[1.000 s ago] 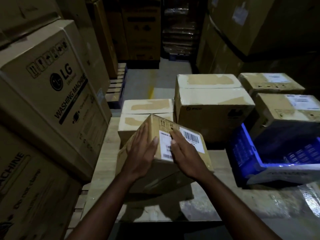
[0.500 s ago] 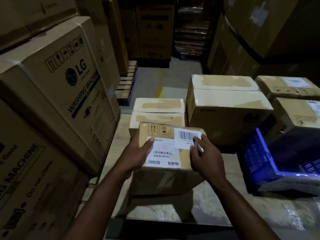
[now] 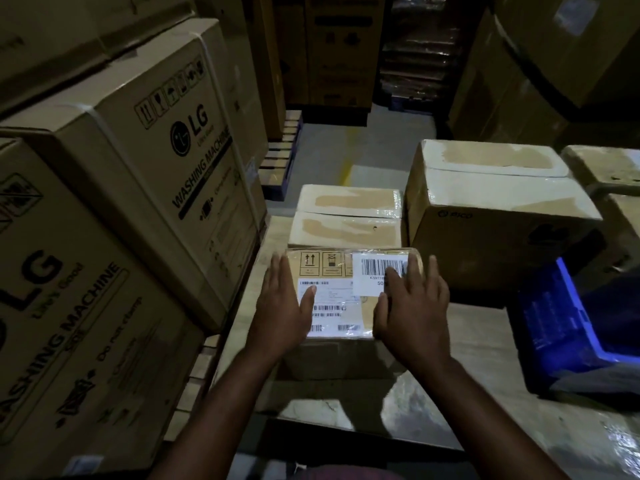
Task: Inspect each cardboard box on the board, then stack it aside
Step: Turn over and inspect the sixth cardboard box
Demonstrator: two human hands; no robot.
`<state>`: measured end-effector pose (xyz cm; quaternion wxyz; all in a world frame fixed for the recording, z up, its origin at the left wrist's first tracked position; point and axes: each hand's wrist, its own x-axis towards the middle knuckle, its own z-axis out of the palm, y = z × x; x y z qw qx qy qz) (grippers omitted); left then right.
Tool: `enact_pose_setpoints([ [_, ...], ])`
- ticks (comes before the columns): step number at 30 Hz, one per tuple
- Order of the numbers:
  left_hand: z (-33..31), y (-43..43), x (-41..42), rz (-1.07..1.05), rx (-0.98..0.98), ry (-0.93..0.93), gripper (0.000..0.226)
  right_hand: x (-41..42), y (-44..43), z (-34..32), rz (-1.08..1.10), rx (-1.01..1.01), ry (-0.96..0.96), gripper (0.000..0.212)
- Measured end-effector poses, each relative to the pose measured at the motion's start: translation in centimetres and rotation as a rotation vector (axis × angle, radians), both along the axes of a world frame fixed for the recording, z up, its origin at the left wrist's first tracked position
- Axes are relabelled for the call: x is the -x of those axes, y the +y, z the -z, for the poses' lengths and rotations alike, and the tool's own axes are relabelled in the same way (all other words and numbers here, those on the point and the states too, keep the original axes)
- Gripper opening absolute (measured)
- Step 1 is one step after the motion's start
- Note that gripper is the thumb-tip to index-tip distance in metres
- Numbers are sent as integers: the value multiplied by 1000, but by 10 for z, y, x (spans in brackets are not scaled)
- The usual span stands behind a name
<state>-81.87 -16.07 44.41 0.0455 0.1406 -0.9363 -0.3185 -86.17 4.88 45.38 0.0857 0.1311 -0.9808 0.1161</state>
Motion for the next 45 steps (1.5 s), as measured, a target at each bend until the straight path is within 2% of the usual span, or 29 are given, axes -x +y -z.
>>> enact_pose_setpoints([
  [4,-7,5,2,143,181,24,60,1,-18,0,-181,39,-63,56],
  [8,-11,1,1,273,320,61,70,3,-34,0,-285,84,-106,62],
  [13,-12,1,2,377,360,23,63,8,-43,0,-401,15,-188,79],
  [19,-6,2,2,365,337,37,75,9,-41,13,-399,-14,-173,70],
  [28,-17,12,3,320,374,37,69,19,-24,3,-416,106,-234,82],
  [32,-21,26,14,350,353,47,65,27,-8,4,-344,74,-198,79],
  [37,-18,36,19,407,360,14,66,29,-2,12,-360,22,-166,74],
  [42,-17,36,19,409,374,8,66,28,-2,11,-360,39,-167,74],
  [45,-17,38,21,395,394,-4,67,31,3,4,-353,123,-204,65],
])
